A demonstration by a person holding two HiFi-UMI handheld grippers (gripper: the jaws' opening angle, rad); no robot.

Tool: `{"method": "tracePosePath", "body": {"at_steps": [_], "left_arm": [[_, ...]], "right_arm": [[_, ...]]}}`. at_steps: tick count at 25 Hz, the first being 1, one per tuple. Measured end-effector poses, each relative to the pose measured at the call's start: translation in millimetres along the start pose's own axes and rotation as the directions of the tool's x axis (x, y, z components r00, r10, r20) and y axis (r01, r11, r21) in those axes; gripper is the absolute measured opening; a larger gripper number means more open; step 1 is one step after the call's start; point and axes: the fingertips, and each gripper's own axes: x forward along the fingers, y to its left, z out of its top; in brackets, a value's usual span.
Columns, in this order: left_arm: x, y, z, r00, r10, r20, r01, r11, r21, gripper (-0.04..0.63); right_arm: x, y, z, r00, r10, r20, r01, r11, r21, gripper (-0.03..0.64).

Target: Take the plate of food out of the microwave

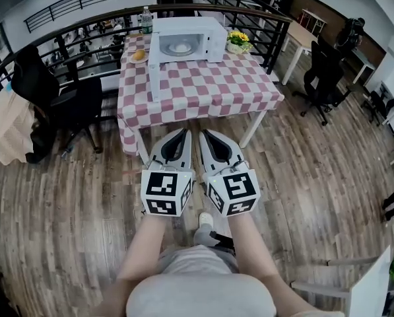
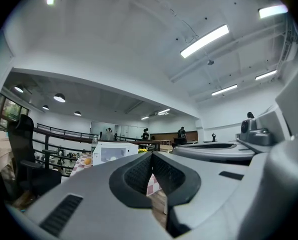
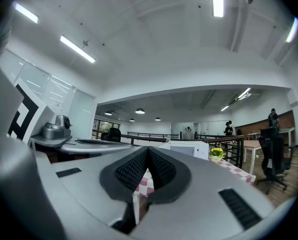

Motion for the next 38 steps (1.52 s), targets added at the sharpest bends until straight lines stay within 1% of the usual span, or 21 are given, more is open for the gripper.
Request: {"method": "tracePosePath", "body": {"at_steps": [9, 13, 18, 22, 26, 32, 34, 37, 38], "left_arm": [[77, 18, -8, 0.999, 0.048, -0.024, -0.048, 0.999, -0.002, 0.003], [116, 19, -8, 0.998, 0.061, -0.033, -0.061, 0.998, 0.005, 0.003], [166, 18, -9, 0.997, 0.075, -0.036, -0.075, 0.997, 0.008, 0.003], [200, 21, -13, 0.995, 0.096, -0.03, -0.096, 0.995, 0.009, 0.003], [223, 27, -14, 0.992, 0.125, -0.028, -0.125, 0.992, 0.013, 0.003], [242, 39, -20, 0.987, 0.157, -0.033, -0.157, 0.988, 0.007, 0.003], [248, 42, -23, 0.986, 0.164, -0.036, -0.164, 0.987, 0.007, 0.003], [257, 43, -25, 0.986, 0.165, -0.035, -0.165, 0.986, 0.01, 0.003], [261, 44, -26, 0.985, 0.167, -0.037, -0.166, 0.986, 0.008, 0.003]], "right_arm": [[53, -64, -16, 0.999, 0.033, -0.02, -0.033, 0.999, 0.007, 0.021], [74, -100, -19, 0.999, 0.041, -0.023, -0.04, 0.999, 0.016, 0.021], [99, -142, -23, 0.998, 0.062, -0.027, -0.062, 0.998, 0.002, 0.021], [122, -174, -29, 0.997, 0.072, -0.023, -0.071, 0.997, 0.016, 0.021], [141, -188, -34, 0.994, 0.105, -0.02, -0.104, 0.994, 0.016, 0.021], [162, -201, -42, 0.99, 0.137, -0.015, -0.136, 0.99, 0.037, 0.021], [168, -207, -45, 0.989, 0.146, -0.005, -0.145, 0.987, 0.068, 0.021], [174, -219, -48, 0.987, 0.158, 0.024, -0.16, 0.973, 0.167, 0.021], [177, -222, -49, 0.987, 0.157, 0.029, -0.16, 0.97, 0.181, 0.021]]}}
